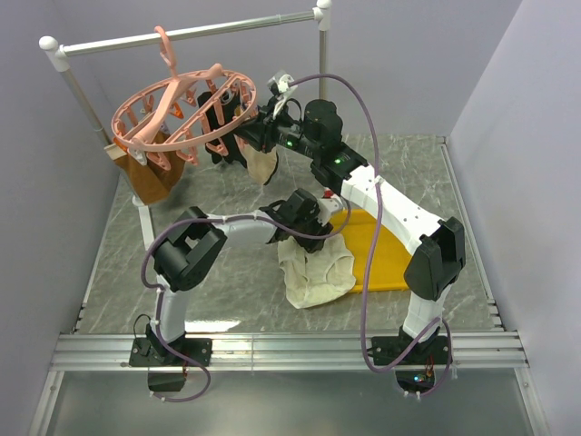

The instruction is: Clip the underwear to the hanger

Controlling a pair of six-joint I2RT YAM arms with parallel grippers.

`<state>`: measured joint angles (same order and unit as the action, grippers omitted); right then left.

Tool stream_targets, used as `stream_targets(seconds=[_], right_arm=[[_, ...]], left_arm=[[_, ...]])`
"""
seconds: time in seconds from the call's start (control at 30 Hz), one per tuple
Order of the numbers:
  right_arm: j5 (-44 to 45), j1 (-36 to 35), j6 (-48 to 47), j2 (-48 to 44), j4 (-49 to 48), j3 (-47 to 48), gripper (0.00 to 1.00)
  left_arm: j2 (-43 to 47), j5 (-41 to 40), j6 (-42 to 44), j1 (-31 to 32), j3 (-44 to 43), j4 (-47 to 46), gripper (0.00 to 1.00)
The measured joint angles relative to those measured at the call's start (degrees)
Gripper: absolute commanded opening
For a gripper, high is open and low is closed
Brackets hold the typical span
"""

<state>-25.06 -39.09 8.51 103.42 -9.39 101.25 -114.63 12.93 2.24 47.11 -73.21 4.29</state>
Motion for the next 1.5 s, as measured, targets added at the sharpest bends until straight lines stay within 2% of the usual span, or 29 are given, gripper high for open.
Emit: stream_targets(seconds=[0.43, 0.63, 0.73, 0.77, 0.87, 0.93, 1.1, 1.2, 1.5], right_arm=[[0.0, 0.1, 0.0, 0.0, 0.0, 0.0, 0.0], [0.0, 0.2, 0.0, 0.0, -0.1, 0.0, 0.0], [0.0, 0.2, 0.0, 0.0, -0.1, 0.0, 0.0], [0.0, 0.3, 0.0, 0.0, -0.1, 0.0, 0.0], [0.0, 0.5, 0.0, 0.0, -0.1, 0.0, 0.0], [0.0, 0.5, 0.0, 0.0, -0.1, 0.0, 0.0], [0.0, 0.5, 0.6, 0.0, -0.1, 0.0, 0.0], [0.1, 0.6, 1.0, 0.0, -0.1, 0.0, 0.0], [0.1, 0.6, 1.9, 0.0, -0.1, 0.0, 0.0]], left_arm=[[-0.6, -2.8, 0.4, 1.6, -0.7, 0.2, 0.54], [-1.0, -5.6, 1.3, 3.2, -0.7, -0.3, 0.42], [-1.4, -7.2, 1.4, 3.6, -0.8, -1.2, 0.28], [-1.4, -7.5, 1.2, 3.6, -0.7, -1.6, 0.2], [-1.1, -8.1, 0.6, 3.7, 0.3, -3.2, 0.06], [-0.2, -8.6, 0.1, 3.8, 1.9, -4.8, 0.01], [4.9, -10.9, -0.1, 3.9, 7.3, -3.7, 0.01], [10.9, -13.1, 0.6, 3.9, 11.5, -2.9, 0.01], [28.3, -19.1, 10.7, 4.9, 19.0, -8.1, 0.01]])
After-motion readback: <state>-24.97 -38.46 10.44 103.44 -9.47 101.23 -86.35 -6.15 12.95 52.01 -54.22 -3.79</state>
